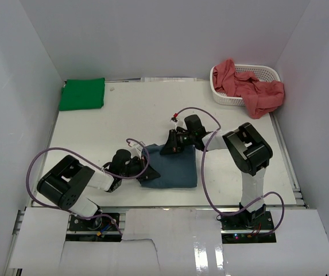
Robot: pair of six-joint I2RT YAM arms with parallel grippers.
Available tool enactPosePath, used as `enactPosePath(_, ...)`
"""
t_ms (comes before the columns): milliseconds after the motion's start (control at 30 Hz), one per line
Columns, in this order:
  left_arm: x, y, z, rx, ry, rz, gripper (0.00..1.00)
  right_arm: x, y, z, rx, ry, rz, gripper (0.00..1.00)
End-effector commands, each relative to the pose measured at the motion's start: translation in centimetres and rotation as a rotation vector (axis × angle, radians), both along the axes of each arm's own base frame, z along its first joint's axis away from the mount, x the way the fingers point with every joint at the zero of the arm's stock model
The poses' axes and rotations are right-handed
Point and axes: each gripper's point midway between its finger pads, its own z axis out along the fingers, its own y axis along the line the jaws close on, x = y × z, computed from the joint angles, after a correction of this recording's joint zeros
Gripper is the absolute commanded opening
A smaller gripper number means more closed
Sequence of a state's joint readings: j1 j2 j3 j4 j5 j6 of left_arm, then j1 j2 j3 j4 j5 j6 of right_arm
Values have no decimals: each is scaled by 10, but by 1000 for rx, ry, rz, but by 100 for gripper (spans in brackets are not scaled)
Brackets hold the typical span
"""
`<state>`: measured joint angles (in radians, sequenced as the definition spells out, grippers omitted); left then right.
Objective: Fold and stack the t-shirts
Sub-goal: Fold the long partially folded tshirt into a neat square
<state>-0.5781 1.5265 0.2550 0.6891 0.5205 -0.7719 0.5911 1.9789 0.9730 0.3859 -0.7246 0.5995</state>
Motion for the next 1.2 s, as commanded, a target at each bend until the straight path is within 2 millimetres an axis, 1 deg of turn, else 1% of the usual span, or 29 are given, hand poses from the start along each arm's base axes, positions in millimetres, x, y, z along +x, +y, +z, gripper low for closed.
enactPosePath(0, -30, 25, -38, 130, 112, 7, 0, 42, -8, 5, -13, -101, -60, 8)
enactPosePath(33, -31, 26, -39, 133, 114, 6, 0, 47, -10, 0, -27, -93, -67, 8)
enactPosePath(67, -31, 27, -38, 134, 113, 7, 0, 62, -9, 7, -24, -133, -74, 8)
enactPosePath(100, -31, 27, -38, 134, 114, 7, 0, 68, -8, 7, -29, -141, -73, 8)
enactPosePath(133, -31, 26, -38, 133, 114, 6, 0, 72, -10, -1, -59, -126, -77, 8)
enactPosePath(167, -31, 26, -37, 132, 117, 6, 0, 78, -9, 1, -63, -150, -70, 8)
enactPosePath(200, -30, 25, -34, 128, 110, 8, 0, 90, -4, 11, -52, -178, -72, 8)
enactPosePath(233, -29, 24, -32, 124, 111, 10, 0, 91, -3, 12, -56, -178, -63, 8)
enactPosePath(300, -25, 22, -27, 119, 104, 15, 0, 99, 0, 28, -41, -205, -59, 8)
enactPosePath(333, -22, 20, -20, 107, 88, 14, 0, 98, 1, 42, -29, -224, -57, 9)
enactPosePath(400, -14, 16, -8, 103, 79, 19, 0, 96, -2, 57, -29, -239, -55, 9)
enactPosePath(433, -9, 13, 4, 90, 50, 25, 0, 92, -4, 72, -21, -260, -56, 9)
enactPosePath(467, -2, 11, 13, 100, 52, 31, 0, 86, -8, 74, -38, -240, -54, 10)
enactPosePath(500, 5, 10, 24, 101, 26, 50, 0, 77, -13, 85, -35, -247, -54, 10)
enactPosePath(567, 10, 12, 31, 139, 44, 67, 0, 62, -19, 89, -39, -222, -49, 12)
enactPosePath(600, 24, 6, 51, 126, 1, 79, 0, 51, -24, 89, -38, -188, -46, 12)
enactPosePath(633, 27, 5, 59, 126, -9, 86, 0, 41, -26, 100, -20, -191, -41, 12)
enactPosePath(667, 29, 6, 66, 130, -14, 94, 0, 22, -33, 85, -33, -140, -31, 13)
enactPosePath(700, 37, 2, 81, 116, -43, 99, 0, 14, -35, 85, -20, -138, -27, 12)
enactPosePath(733, 40, 3, 87, 118, -56, 111, 0, -6, -41, 80, -25, -108, -24, 12)
enactPosePath(767, 44, 1, 93, 115, -72, 116, 0, -15, -44, 77, -27, -96, -21, 13)
enactPosePath(800, 46, 1, 96, 121, -72, 115, 0, -22, -45, 81, -16, -104, -17, 13)
enactPosePath(833, 47, 0, 96, 127, -73, 113, 0, -32, -46, 77, -20, -87, -8, 13)
enactPosePath(867, 49, -1, 89, 141, -60, 111, 0, -46, -53, 64, -38, -47, -6, 13)
enactPosePath(933, 52, -2, 84, 149, -56, 104, 0, -57, -54, 63, -22, -39, -3, 13)
enactPosePath(967, 55, -7, 79, 139, -56, 93, 0, -68, -58, 54, -28, -18, 4, 13)
enactPosePath(1033, 59, -13, 77, 122, -62, 81, 0, -76, -56, 51, -14, -25, 19, 13)
enactPosePath(1067, 59, -15, 68, 128, -39, 69, 0, -82, -58, 45, -17, -5, 20, 13)
enactPosePath(1167, 66, -22, 66, 116, -42, 58, 0, -87, -58, 39, -12, 3, 28, 12)
